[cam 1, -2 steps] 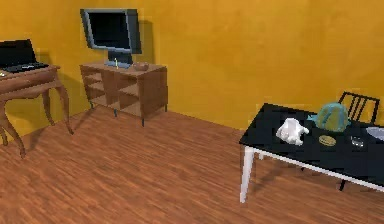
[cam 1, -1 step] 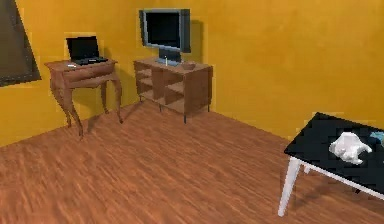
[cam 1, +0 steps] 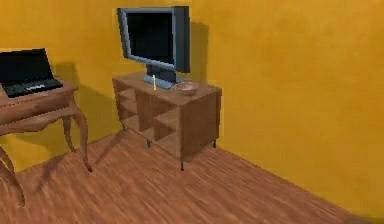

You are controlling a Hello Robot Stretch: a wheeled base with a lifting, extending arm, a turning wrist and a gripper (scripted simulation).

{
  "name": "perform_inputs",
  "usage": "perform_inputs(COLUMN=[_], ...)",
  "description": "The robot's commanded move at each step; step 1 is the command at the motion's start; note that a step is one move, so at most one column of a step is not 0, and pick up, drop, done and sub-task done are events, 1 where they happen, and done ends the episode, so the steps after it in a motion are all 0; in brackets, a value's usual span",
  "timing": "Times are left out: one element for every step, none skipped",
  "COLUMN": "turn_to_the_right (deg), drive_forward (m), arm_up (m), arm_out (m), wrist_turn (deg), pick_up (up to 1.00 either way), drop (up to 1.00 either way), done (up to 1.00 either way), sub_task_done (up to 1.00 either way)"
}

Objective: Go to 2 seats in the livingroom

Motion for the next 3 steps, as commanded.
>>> perform_inputs(turn_to_the_right=[0.0, 42.0, 0.0], drive_forward=[0.35, 0.0, 0.8], arm_up=[0.0, 0.0, 0.0], arm_out=[0.0, 0.0, 0.0], wrist_turn=[0.0, 0.0, 0.0], pick_up=[0.0, 0.0, 0.0], drop=[0.0, 0.0, 0.0], done=[0.0, 0.0, 0.0], sub_task_done=[0.0, 0.0, 0.0])
